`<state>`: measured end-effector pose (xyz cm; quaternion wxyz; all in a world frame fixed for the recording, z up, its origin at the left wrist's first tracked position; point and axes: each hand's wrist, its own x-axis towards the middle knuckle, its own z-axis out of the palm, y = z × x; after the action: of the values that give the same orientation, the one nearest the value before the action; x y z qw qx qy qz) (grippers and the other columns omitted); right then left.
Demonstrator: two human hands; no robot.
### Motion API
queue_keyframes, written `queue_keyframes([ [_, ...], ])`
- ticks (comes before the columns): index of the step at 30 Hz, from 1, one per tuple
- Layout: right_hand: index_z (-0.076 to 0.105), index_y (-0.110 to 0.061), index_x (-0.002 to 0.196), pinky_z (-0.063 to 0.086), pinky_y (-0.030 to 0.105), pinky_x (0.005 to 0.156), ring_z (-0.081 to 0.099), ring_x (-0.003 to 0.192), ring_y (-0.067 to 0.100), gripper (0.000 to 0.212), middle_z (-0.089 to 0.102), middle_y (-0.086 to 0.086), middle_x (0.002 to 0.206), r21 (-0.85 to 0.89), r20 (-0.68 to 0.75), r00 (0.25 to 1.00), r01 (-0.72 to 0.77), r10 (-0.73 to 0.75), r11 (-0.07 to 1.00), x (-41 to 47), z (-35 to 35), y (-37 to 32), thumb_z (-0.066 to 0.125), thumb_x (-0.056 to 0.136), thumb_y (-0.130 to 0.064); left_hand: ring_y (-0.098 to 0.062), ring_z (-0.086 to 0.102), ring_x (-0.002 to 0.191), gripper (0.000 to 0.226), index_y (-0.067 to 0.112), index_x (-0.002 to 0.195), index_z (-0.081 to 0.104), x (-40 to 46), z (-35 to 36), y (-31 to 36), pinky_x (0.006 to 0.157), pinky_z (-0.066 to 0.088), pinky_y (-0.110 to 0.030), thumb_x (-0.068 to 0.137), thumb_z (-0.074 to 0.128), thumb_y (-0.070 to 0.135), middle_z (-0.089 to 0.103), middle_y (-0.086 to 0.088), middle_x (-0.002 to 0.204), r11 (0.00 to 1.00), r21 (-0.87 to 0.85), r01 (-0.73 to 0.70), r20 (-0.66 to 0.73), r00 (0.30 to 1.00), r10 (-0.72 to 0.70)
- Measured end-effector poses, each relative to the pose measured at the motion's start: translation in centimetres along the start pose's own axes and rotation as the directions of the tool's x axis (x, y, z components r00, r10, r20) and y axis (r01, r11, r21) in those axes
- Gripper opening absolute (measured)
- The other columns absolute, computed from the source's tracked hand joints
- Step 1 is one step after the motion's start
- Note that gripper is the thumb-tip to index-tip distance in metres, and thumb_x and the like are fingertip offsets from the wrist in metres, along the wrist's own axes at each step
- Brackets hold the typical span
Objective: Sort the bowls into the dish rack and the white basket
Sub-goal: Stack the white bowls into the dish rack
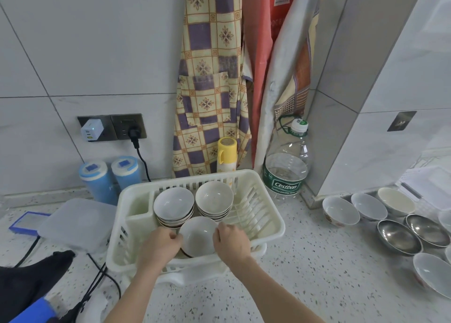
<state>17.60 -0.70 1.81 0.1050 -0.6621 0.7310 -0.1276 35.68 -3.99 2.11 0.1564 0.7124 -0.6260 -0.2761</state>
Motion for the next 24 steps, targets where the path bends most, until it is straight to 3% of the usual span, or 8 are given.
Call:
queue_keyframes([
  [5, 0.049, -0.008, 0.066, 0.04, 0.038, 0.052, 0.044, 0.052, 0.027, 0.03, 0.051, 0.011, 0.057, 0.365, -0.086, 0.976, 0.216, -0.198, 0.906, -0.8, -0.5, 1.5, 0.047, 0.094, -0.02, -0.018, 0.055, 0.048, 0.043, 0.016, 0.056, 0.055, -1.3, 0.1, -0.3, 0.048, 0.036, -0.026, 0.092, 0.054, 0.039, 0.056, -0.001, 0.048, 0.993, -0.047, -0.111, -0.309, 0.947, 0.092],
  [7, 0.049, -0.006, 0.063, 0.039, 0.037, 0.051, 0.041, 0.05, 0.025, 0.031, 0.05, 0.012, 0.055, 0.516, -0.078, 0.973, 0.226, -0.218, 0.826, -1.3, -1.1, 1.9, 0.05, 0.091, -0.019, -0.016, 0.059, 0.052, 0.039, 0.02, 0.06, 0.061, -2.0, 0.1, -0.5, 0.05, 0.043, -0.029, 0.095, 0.057, 0.036, 0.061, 0.002, 0.052, 0.982, -0.09, -0.163, -0.358, 0.926, 0.121],
  [8, 0.054, -0.004, 0.065, 0.041, 0.036, 0.052, 0.046, 0.052, 0.024, 0.03, 0.055, 0.014, 0.058, 0.593, -0.059, 0.977, 0.198, -0.203, 0.781, -1.6, -1.6, 2.1, 0.051, 0.09, -0.02, -0.013, 0.061, 0.054, 0.033, 0.02, 0.064, 0.066, -2.4, 0.1, -0.4, 0.052, 0.045, -0.029, 0.095, 0.059, 0.031, 0.064, 0.004, 0.054, 0.962, -0.205, -0.182, -0.383, 0.919, 0.093],
  [11, 0.071, -0.013, 0.076, 0.043, 0.017, 0.055, 0.057, 0.056, 0.002, 0.027, 0.069, 0.001, 0.068, 0.78, 0.018, 0.993, 0.061, -0.12, 0.622, -3.0, -3.4, 3.7, 0.053, 0.087, -0.031, 0.0, 0.051, 0.045, 0.018, 0.005, 0.077, 0.069, -4.7, 0.6, 1.5, 0.048, 0.041, -0.019, 0.088, 0.057, 0.013, 0.065, 0.009, 0.053, 0.668, -0.668, -0.329, -0.495, 0.866, -0.068],
  [14, 0.073, -0.023, 0.075, 0.041, 0.018, 0.052, 0.051, 0.051, 0.003, 0.026, 0.07, 0.001, 0.068, 0.883, 0.069, 0.998, -0.061, -0.001, 0.466, -5.5, -4.5, 8.1, 0.053, 0.088, -0.033, -0.002, 0.043, 0.04, 0.021, -0.001, 0.086, 0.066, -7.9, 3.6, 6.2, 0.042, 0.029, -0.018, 0.087, 0.046, 0.005, 0.063, 0.007, 0.05, 0.442, -0.763, -0.471, -0.564, 0.819, -0.101],
  [18, 0.074, -0.019, 0.075, 0.039, 0.028, 0.049, 0.047, 0.046, 0.014, 0.03, 0.07, 0.004, 0.063, 0.917, 0.122, 0.971, -0.19, 0.205, 0.352, -8.2, -5.9, 16.2, 0.054, 0.096, -0.026, -0.004, 0.042, 0.037, 0.022, 0.003, 0.078, 0.064, -11.8, 10.2, 12.5, 0.04, 0.029, -0.014, 0.086, 0.044, 0.006, 0.062, 0.002, 0.048, 0.317, -0.845, -0.43, -0.482, 0.87, -0.106],
  [22, 0.074, -0.011, 0.083, 0.038, 0.025, 0.048, 0.046, 0.047, 0.015, 0.032, 0.068, 0.007, 0.062, 0.928, 0.161, 0.914, -0.269, 0.373, 0.259, -9.2, -7.1, 23.9, 0.051, 0.1, -0.026, -0.011, 0.04, 0.038, 0.03, 0.004, 0.076, 0.069, -14.1, 16.7, 16.9, 0.04, 0.033, -0.016, 0.095, 0.047, -0.003, 0.061, -0.01, 0.049, 0.434, -0.866, -0.248, -0.259, 0.965, 0.034],
  [24, 0.073, -0.008, 0.085, 0.034, 0.022, 0.045, 0.043, 0.043, 0.014, 0.033, 0.067, 0.008, 0.061, 0.937, 0.201, 0.876, -0.303, 0.439, 0.176, -9.6, -7.3, 26.8, 0.049, 0.101, -0.024, -0.014, 0.043, 0.04, 0.025, 0.009, 0.079, 0.072, -14.7, 19.3, 18.9, 0.042, 0.037, -0.02, 0.094, 0.053, 0.014, 0.064, -0.013, 0.054, 0.528, -0.836, -0.148, -0.109, 0.989, 0.105],
])
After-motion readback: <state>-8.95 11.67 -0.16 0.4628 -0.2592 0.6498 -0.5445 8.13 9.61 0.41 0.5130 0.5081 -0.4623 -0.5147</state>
